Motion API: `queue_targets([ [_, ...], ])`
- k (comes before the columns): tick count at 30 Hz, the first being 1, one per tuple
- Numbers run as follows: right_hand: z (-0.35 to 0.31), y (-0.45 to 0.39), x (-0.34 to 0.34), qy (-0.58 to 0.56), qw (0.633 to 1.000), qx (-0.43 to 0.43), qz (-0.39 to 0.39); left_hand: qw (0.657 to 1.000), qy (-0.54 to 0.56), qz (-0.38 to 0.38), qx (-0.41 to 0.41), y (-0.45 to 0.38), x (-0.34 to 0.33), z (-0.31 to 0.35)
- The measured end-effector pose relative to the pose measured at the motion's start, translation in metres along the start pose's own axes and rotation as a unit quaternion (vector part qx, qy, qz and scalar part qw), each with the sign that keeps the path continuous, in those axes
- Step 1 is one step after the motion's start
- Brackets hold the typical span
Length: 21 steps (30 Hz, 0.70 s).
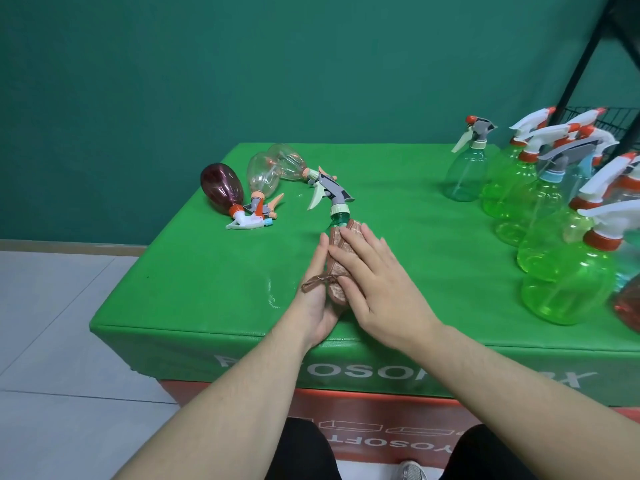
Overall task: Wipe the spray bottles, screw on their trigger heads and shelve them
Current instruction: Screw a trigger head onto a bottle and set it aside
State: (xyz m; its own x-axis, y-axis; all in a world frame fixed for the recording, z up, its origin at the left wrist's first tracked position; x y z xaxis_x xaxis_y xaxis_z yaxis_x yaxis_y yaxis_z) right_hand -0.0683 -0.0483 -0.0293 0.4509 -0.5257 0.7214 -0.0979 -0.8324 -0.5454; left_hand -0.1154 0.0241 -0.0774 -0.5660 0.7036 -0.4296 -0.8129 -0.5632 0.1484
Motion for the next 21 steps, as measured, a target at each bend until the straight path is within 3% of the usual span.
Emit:
queue_targets([
  [11,-0.006,0.031,-0.005,-0.011,0.998,0.058,0.028,0.998,-0.041,0.056,-0.007,-0.019,0.023,-0.014],
  [17,-0.013,0.033,-0.001,-0.073,0.995,-0.008,0.073,0.994,-0.049,0.092,-0.029,-0.018,0.024,-0.01],
  [21,-0.016,0.026,-0.004,-0.076,0.991,-0.028,0.107,0.998,-0.049,0.047,0.003,-0.022,0.023,-0.015],
])
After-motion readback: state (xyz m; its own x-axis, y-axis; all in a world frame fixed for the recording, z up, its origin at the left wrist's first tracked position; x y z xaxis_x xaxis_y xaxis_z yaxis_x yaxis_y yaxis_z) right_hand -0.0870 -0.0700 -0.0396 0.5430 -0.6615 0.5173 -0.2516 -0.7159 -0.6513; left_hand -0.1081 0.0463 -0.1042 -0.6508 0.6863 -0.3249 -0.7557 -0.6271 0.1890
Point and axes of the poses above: each hand's wrist, its own y-axis away from the middle knuckle, its own x-axis out of the back of the hand, z = x × y, the point moved 7 cm from there along -y, towards the middle knuckle, and after that the axes turned 15 degrees about -y, right-handed, at the moved point
